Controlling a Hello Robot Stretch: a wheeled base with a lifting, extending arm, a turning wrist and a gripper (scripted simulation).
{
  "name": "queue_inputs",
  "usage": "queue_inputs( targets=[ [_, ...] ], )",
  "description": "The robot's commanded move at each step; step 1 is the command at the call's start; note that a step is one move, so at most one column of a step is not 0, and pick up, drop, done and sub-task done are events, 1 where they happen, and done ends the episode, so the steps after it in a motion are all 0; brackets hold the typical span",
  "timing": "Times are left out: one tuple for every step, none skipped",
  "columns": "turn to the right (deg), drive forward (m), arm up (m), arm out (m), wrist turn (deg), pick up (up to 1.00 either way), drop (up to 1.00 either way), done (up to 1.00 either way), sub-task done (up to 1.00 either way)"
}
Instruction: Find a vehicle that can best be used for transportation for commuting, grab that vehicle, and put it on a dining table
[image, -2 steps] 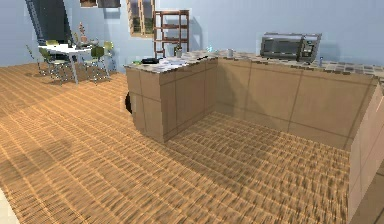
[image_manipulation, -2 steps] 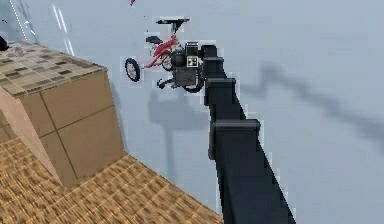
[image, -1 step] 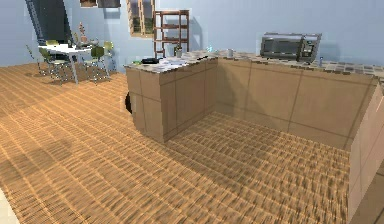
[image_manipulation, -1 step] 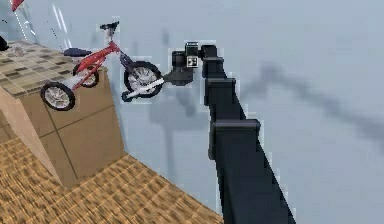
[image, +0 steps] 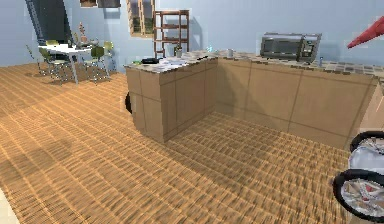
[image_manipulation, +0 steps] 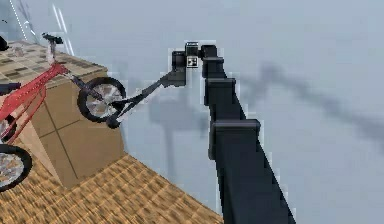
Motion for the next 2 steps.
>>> queue_inputs(
  targets=[
    [0.0,0.0,0.0,0.0,-27.0,0.0,0.0,0.0,0.0],
    [0.0,0.0,0.0,-0.46,0.0,0.0,0.0,0.0,0.0]
  ],
)
